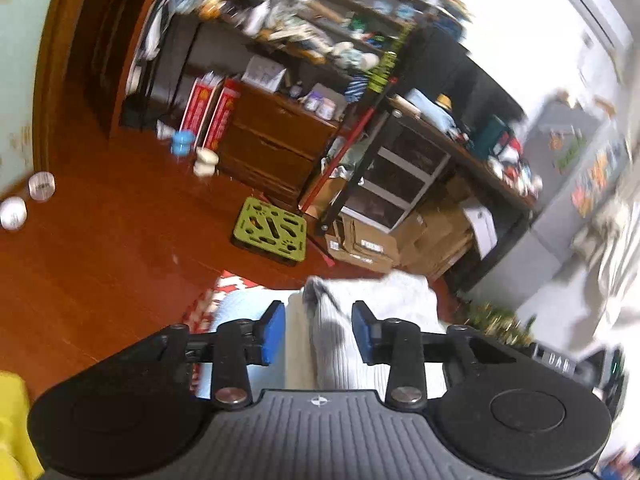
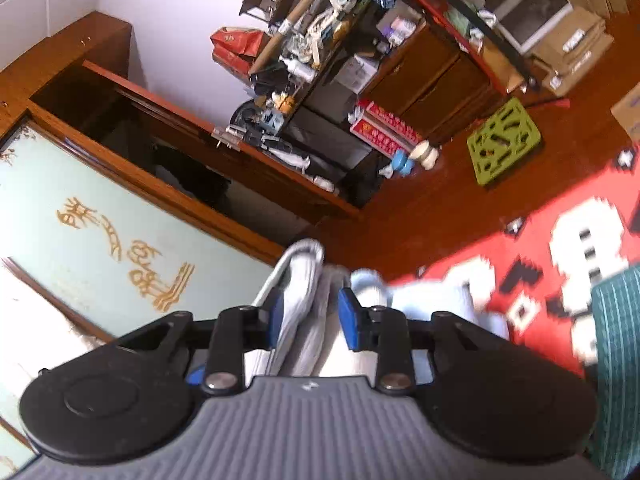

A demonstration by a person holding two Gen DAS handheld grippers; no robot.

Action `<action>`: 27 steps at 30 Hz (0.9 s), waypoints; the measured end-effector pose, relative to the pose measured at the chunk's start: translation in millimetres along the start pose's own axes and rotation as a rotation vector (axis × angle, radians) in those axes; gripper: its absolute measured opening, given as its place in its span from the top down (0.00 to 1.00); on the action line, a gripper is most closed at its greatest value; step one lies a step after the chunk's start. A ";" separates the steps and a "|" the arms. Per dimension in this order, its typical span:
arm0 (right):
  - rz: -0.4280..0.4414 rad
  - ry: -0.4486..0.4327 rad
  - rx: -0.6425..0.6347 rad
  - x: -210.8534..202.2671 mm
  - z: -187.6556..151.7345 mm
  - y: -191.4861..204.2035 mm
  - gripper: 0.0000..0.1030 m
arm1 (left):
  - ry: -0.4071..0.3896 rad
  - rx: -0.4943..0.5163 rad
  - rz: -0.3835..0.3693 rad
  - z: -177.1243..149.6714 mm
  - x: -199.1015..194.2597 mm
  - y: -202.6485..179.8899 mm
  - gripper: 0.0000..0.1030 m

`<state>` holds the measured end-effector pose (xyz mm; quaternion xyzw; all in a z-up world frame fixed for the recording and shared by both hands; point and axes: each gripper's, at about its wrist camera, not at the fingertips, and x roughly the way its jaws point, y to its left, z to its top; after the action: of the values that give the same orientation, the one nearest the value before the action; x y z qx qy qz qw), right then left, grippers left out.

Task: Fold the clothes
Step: 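Carry the folded grey shirt with both grippers onto the towel stack, then lower the grey shirt onto the towel stack and press it with both grippers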

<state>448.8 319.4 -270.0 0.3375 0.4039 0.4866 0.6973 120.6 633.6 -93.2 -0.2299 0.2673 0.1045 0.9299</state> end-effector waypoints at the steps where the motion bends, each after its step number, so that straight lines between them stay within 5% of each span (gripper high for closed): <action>1: 0.010 0.018 0.008 -5.0 -4.9 -0.7 0.69 | -0.008 0.059 0.021 -4.3 -11.1 -9.8 0.64; 7: -0.029 0.114 -0.161 -34.0 -33.0 25.5 0.71 | -0.059 0.520 0.168 -44.4 -68.0 -87.8 0.64; 15: -0.003 0.195 -0.193 -60.1 -65.5 45.4 0.78 | 0.056 0.980 0.182 -116.2 -55.3 -168.5 0.72; 19: 0.001 0.216 -0.192 -71.4 -81.9 45.1 0.78 | 0.150 1.081 0.256 -142.3 -38.1 -182.0 0.72; 27: 0.053 0.194 -0.064 -69.6 -108.9 34.4 0.79 | 0.185 1.256 0.379 -174.0 -17.9 -177.7 0.73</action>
<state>323.9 271.9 -272.5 0.2769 0.4445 0.5480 0.6522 83.9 393.2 -148.1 0.3990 0.3919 0.0704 0.8260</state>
